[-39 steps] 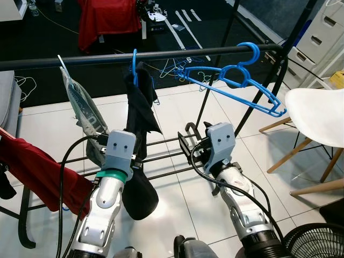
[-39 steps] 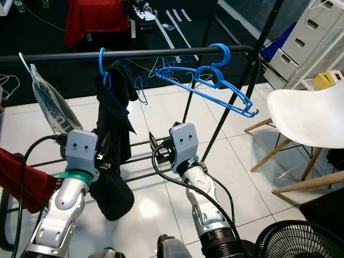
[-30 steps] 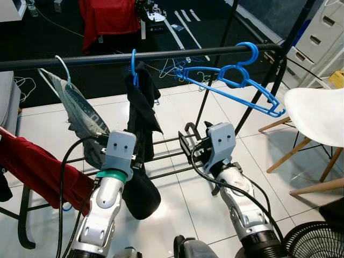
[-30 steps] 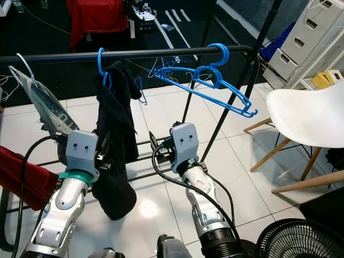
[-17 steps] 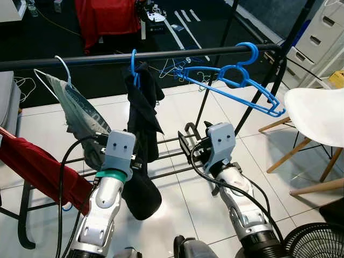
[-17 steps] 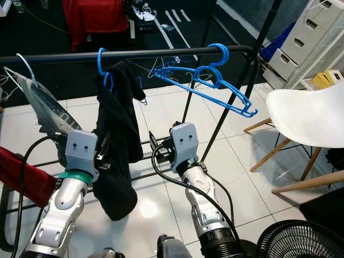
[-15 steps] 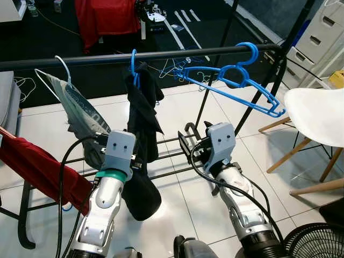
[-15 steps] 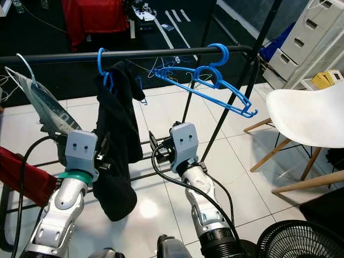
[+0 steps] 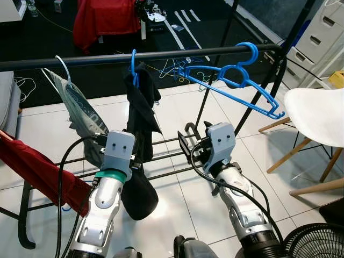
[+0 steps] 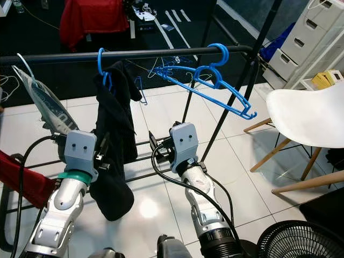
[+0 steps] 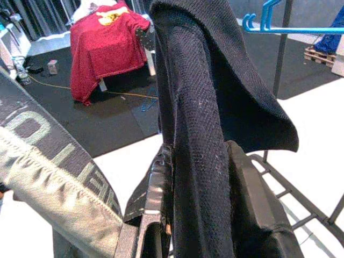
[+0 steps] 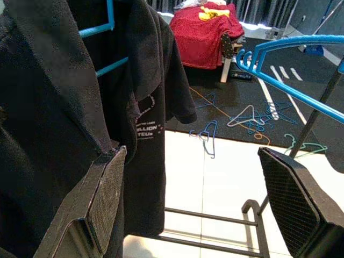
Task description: Hang hanger
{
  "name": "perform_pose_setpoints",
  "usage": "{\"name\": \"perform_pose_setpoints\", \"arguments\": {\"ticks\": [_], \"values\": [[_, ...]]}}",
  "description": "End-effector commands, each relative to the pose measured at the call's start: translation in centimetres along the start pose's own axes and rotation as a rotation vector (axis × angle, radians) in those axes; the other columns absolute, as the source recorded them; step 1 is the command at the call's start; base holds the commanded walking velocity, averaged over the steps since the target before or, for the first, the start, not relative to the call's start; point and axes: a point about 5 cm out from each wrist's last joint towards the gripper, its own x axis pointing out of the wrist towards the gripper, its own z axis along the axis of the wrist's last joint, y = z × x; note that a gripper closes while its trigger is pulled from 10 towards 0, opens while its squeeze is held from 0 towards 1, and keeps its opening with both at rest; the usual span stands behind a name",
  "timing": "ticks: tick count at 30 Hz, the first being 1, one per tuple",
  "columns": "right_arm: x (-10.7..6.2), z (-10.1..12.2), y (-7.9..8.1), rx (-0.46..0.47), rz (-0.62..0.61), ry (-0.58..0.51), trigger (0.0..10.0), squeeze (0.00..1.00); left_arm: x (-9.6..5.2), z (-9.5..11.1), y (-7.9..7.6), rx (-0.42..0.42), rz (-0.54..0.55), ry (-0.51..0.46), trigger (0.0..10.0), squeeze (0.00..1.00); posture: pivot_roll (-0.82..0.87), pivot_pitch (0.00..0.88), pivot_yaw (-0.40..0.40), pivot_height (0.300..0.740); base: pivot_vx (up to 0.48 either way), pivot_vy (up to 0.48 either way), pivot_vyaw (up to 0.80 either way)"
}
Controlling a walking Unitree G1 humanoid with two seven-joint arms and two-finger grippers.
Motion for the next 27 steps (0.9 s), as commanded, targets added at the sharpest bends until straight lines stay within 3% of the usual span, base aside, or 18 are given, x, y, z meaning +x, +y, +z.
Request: {"name": "perform_pose_setpoints", "arguments": {"ticks": [1,8,14,19,27], "values": [[-0.7,-0.3,0.0,-0.001,-0.015,0.01,10.0,0.0,-0.6,0.0,0.1,0.023,0.011,-0.004,10.0,0.0,-0.02,0.033,0.001,0.74,0.0,0.0,0.0],[-1.9,-0.2,0.3,-0.037,-0.043,0.007,10.0,0.0,-1.9,0.0,0.4,0.065,0.014,0.003,10.0,0.0,-0.04,0.045,0.015,0.74,0.0,0.0,0.0],[-3.2,-0.4,-1.3,0.11,-0.152,0.038,10.0,0.0,-2.0,-0.3,0.9,0.057,-0.011,0.048,10.0,0.0,-0.05,0.047,0.029,0.74,0.0,0.0,0.0],[-5.1,-0.8,-2.3,0.192,-0.236,0.066,10.0,0.0,-2.5,-0.1,2.3,0.118,0.01,0.024,10.0,0.0,-0.04,0.049,0.061,0.74,0.0,0.0,0.0],[-5.0,-0.8,-0.5,0.18,-0.178,0.083,10.0,0.0,-3.4,-0.4,3.1,0.091,0.058,0.048,10.0,0.0,-0.06,0.016,0.064,0.74,0.0,0.0,0.0]]}}
